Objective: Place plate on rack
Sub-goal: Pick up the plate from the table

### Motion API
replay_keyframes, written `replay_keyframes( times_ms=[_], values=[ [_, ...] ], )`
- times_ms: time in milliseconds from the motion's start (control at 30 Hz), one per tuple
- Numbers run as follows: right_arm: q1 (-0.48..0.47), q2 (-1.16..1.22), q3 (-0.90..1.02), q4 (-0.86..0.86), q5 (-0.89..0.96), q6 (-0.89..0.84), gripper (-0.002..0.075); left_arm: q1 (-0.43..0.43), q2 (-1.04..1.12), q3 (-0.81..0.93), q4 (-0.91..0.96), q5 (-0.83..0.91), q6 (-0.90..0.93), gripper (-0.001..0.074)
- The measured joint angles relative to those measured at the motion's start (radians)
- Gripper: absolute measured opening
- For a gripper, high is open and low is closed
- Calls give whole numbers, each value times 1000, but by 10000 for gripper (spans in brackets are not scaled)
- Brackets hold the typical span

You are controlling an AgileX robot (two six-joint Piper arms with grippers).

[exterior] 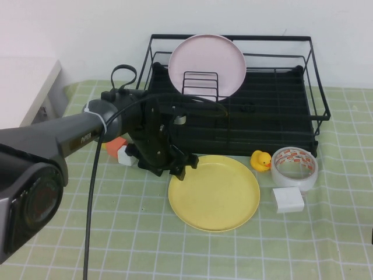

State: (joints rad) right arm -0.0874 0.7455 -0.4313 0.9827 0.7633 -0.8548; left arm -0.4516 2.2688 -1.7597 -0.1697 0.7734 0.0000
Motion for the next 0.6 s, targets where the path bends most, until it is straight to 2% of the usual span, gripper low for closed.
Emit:
replay_keyframes(
  times_ms=[133,233,500,600],
  values=[
    [0,0,0,-2,4,0,177,0,24,-3,-40,-7,0,404],
    [0,0,0,-4,8,0,177,0,47,-4,-49,-7,0,358],
    [0,0,0,-11,10,0,177,0,59,-6,-50,-9,0,79],
    [0,0,0,-19,12,0,177,0,59,-6,-55,-9,0,29]
  ],
)
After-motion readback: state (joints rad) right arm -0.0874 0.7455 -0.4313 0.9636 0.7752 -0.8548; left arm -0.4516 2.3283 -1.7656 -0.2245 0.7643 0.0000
